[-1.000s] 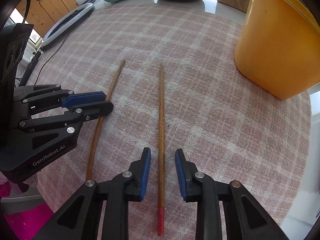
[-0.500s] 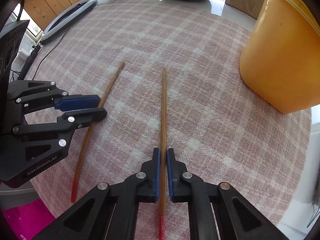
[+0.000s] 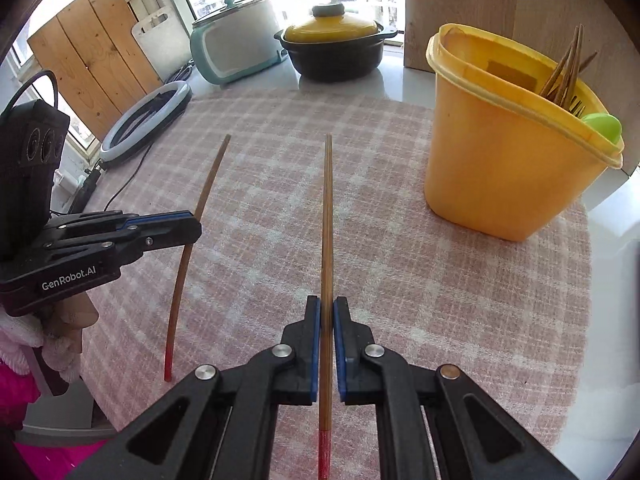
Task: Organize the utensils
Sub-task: 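Carry both chopsticks upright with both tools and lower them into the yellow container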
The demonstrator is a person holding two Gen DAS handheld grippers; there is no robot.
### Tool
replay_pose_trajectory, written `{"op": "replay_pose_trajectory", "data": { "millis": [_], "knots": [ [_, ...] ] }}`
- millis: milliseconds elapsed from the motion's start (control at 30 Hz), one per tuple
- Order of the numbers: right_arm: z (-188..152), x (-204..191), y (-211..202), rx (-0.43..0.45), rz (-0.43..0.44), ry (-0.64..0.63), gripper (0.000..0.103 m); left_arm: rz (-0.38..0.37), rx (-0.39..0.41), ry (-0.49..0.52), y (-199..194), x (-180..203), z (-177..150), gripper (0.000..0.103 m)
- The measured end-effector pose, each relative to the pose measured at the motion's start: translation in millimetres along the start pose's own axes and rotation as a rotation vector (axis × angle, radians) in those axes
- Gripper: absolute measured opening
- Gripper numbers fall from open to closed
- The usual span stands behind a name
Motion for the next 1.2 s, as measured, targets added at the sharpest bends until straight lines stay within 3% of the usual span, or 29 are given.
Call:
{"op": "replay_pose_trajectory", "data": {
  "millis": [600, 1200],
  "knots": [
    [34, 42, -83, 0.271, -0.059, 0.118, 0.004, -0.054, 0.177, 0.148, -45, 60, 59, 0.004],
    [82, 91, -128, 0.445, -0.141, 0.22, 0.004, -0.118, 0.306, 0.292, -75, 127, 133, 0.004]
  ]
}}
Point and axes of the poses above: each gripper's, at about its wrist camera, not at the fingertips, and y roughly the way its jaws point, x to its right, z to its top, the point moved 1 cm from there along y, roughly the way its jaws point, and after that the axes turned 8 degrees about -z, right-handed, at the moved point
